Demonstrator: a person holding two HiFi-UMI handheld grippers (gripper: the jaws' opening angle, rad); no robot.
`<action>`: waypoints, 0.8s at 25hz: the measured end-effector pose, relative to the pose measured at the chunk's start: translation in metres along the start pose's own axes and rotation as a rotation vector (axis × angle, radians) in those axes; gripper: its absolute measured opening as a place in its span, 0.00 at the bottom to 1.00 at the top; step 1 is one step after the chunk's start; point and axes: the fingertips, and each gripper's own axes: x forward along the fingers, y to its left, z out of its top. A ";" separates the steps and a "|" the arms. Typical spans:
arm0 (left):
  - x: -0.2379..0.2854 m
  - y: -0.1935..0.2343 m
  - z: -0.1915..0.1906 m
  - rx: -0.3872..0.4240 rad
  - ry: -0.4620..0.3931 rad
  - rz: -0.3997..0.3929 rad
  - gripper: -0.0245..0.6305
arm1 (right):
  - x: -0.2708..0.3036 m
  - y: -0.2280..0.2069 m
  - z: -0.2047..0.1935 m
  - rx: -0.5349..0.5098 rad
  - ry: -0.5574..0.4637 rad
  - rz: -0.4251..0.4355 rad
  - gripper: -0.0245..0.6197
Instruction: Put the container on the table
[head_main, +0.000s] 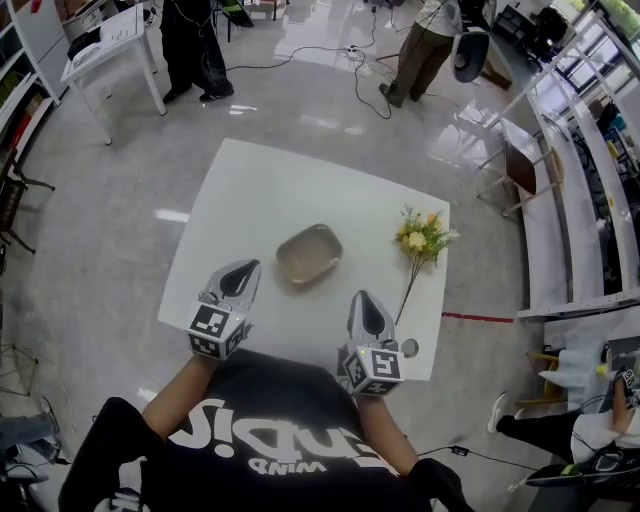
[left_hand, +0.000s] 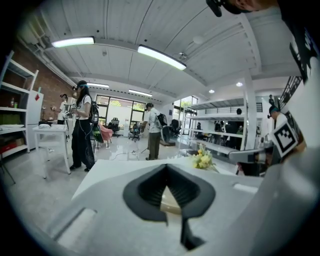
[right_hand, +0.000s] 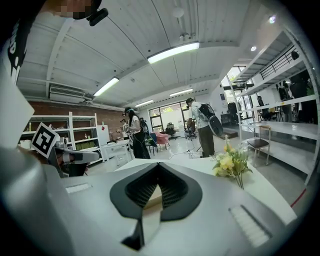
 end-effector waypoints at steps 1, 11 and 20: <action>0.000 0.001 0.000 -0.004 -0.002 0.001 0.04 | 0.000 0.000 0.000 -0.002 -0.001 -0.002 0.04; 0.001 0.009 0.001 -0.032 -0.010 0.015 0.04 | 0.004 0.001 -0.001 -0.001 0.002 -0.002 0.03; 0.006 0.009 -0.003 -0.051 0.001 0.013 0.04 | 0.007 -0.002 0.001 -0.010 0.005 0.012 0.03</action>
